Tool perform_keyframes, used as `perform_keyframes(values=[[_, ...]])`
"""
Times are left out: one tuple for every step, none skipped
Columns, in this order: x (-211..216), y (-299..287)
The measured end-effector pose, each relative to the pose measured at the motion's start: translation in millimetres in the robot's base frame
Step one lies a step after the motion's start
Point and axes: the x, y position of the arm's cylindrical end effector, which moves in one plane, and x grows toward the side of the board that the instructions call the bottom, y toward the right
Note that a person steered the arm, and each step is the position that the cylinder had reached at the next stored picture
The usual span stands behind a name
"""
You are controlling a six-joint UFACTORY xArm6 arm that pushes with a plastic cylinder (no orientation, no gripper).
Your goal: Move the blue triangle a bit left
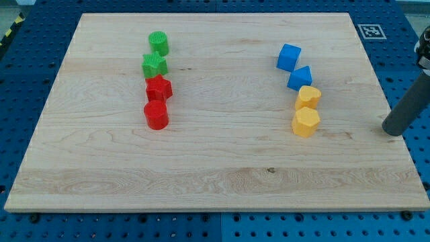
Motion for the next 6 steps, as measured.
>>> perform_keyframes(values=[[0, 0], [0, 0], [0, 0], [-20, -7], [-62, -34], [-83, -82]])
